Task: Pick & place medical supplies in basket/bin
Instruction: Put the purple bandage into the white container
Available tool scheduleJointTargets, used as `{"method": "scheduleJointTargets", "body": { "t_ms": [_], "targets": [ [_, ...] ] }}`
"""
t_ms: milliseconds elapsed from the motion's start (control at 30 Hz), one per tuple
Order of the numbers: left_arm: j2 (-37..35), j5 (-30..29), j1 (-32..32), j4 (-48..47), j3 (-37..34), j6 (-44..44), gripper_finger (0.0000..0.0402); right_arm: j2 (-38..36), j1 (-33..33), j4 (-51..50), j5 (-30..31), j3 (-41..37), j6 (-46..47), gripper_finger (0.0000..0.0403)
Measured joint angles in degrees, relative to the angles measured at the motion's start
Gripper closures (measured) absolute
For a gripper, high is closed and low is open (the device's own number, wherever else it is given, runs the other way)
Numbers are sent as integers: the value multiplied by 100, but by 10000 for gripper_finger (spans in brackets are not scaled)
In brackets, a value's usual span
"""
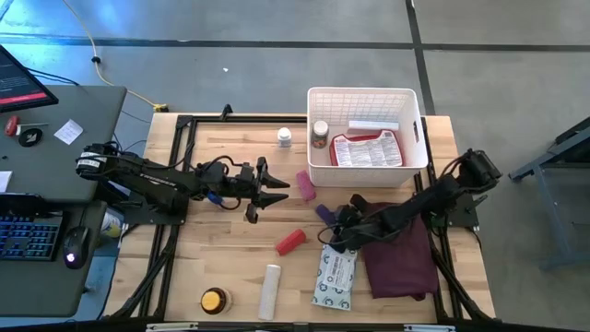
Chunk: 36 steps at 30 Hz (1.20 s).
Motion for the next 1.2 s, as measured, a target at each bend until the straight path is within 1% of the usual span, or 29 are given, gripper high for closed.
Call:
{"method": "scheduleJointTargets", "body": {
  "t_ms": [100,267,567,700,800,900,1000,1100,1200],
  "targets": [
    [0,0,0,0,0,0,225,-392,114,63,71,0,-125,263],
    [0,0,0,2,0,0,225,-1137,361,-22,445,4,-530,269],
    [-2,12,0,2,0,-28,225,-2507,734,533,528,4,-1183,270],
    [-2,13,0,2,0,-28,225,-2942,754,959,638,4,-1976,270],
    [-2,7,0,4,0,-28,225,-3146,716,1397,948,7,-2839,270],
    [-2,4,0,7,0,-28,225,-3321,571,1871,1508,11,-3762,270],
    [-2,4,0,6,0,-28,225,-3476,249,2278,1958,15,-4608,270],
    [-2,2,0,7,0,-28,225,-3599,-307,2364,2027,16,-4979,270],
    [-2,1,0,7,0,-28,225,-3670,-996,2188,1686,17,-4988,270]
  ]
}}
